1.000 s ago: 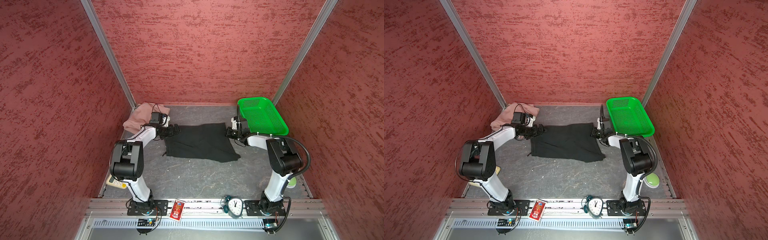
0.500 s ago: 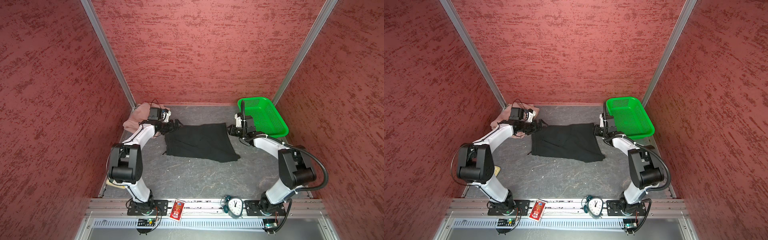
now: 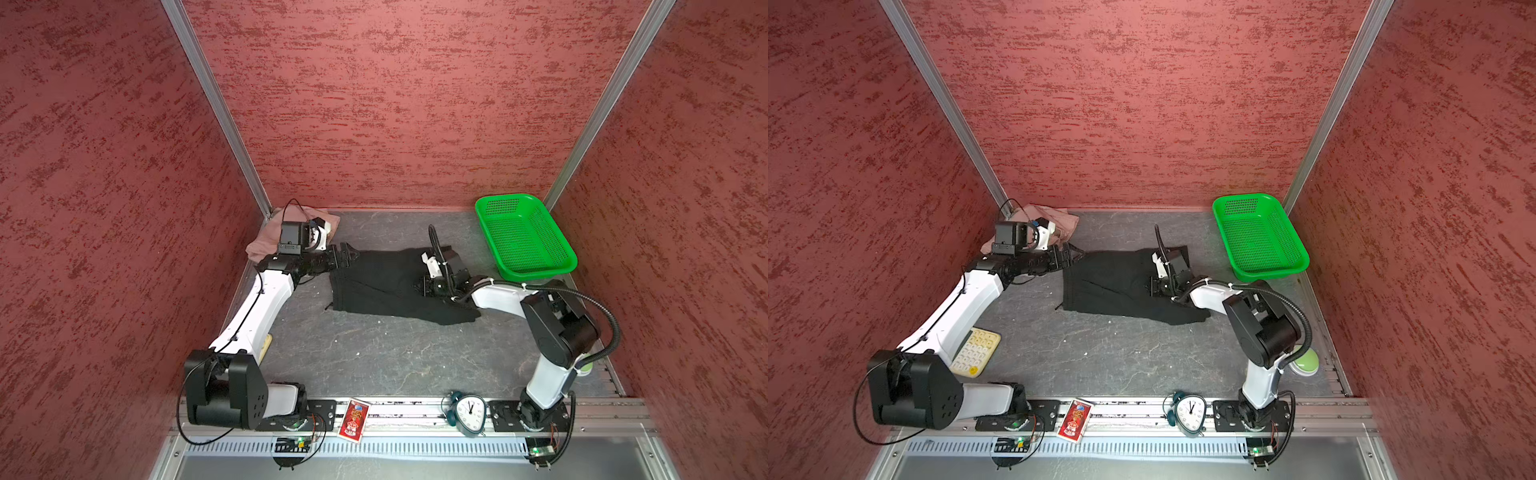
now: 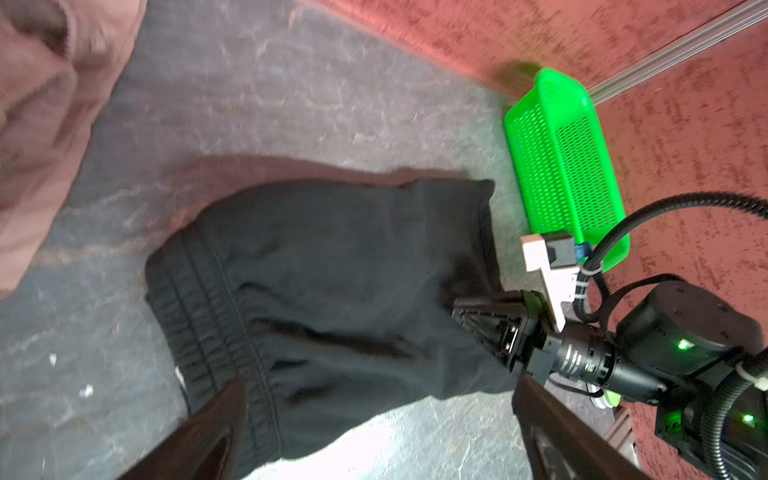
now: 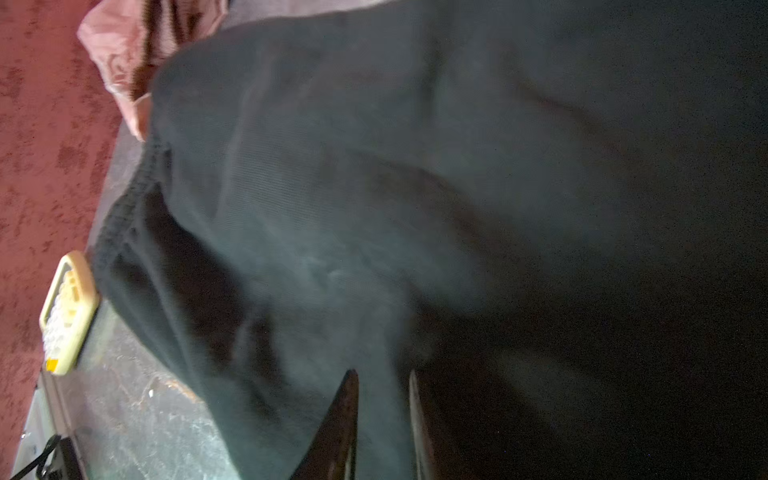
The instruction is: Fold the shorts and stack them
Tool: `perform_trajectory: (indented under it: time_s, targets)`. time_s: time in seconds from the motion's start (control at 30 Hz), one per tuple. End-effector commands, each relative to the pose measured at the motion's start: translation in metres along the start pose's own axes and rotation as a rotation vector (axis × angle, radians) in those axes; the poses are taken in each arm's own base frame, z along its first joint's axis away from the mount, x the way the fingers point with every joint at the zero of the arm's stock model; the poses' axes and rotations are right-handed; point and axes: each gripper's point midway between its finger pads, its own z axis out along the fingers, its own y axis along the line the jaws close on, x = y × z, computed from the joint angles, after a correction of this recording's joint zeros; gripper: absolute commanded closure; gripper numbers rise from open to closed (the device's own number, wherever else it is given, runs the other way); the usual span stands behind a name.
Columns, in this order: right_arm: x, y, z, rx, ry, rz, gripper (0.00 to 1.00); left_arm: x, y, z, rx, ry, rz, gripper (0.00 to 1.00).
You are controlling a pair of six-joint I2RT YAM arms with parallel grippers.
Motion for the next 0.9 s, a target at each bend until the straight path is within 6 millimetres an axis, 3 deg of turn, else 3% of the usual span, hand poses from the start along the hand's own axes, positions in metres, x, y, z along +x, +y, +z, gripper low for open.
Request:
perform_trajectory:
  time_s: [0.0, 0.1, 0.27, 0.4, 0.47, 0.57, 0.67, 0.7, 0.87]
  targets:
    - [0.004, -0.021, -0.006, 0.088, -0.013, 0.059, 0.76, -0.003, -0.005, -0.013, -0.002, -0.024, -0.007, 0.01]
    - [0.028, -0.053, -0.018, 0.175, 0.028, 0.130, 0.73, -0.001, -0.006, -0.016, -0.007, -0.025, -0.020, 0.01]
    - [0.054, -0.110, -0.058, 0.296, 0.043, 0.240, 0.68, 0.002, -0.011, -0.021, 0.000, -0.023, -0.011, 0.01]
    - [0.049, -0.132, -0.085, 0.369, 0.026, 0.247, 0.65, 0.005, -0.013, -0.026, -0.008, -0.021, -0.004, 0.01]
    - [0.031, -0.131, -0.097, 0.382, -0.003, 0.200, 0.61, 0.005, -0.015, -0.030, -0.005, -0.026, 0.000, 0.00]
    - [-0.002, -0.091, -0.103, 0.280, -0.048, 0.008, 0.52, 0.003, -0.017, -0.040, -0.018, -0.041, 0.005, 0.01]
    - [-0.019, -0.034, -0.098, 0.243, -0.077, -0.261, 0.41, -0.002, -0.016, -0.054, -0.028, -0.068, -0.004, 0.01]
    - [-0.025, -0.007, -0.102, 0.228, -0.110, -0.367, 0.38, -0.004, -0.015, -0.059, -0.029, -0.079, -0.010, 0.01]
    - [-0.011, 0.082, -0.084, 0.169, -0.179, -0.728, 0.19, -0.008, -0.007, -0.082, -0.005, -0.155, -0.074, 0.01]
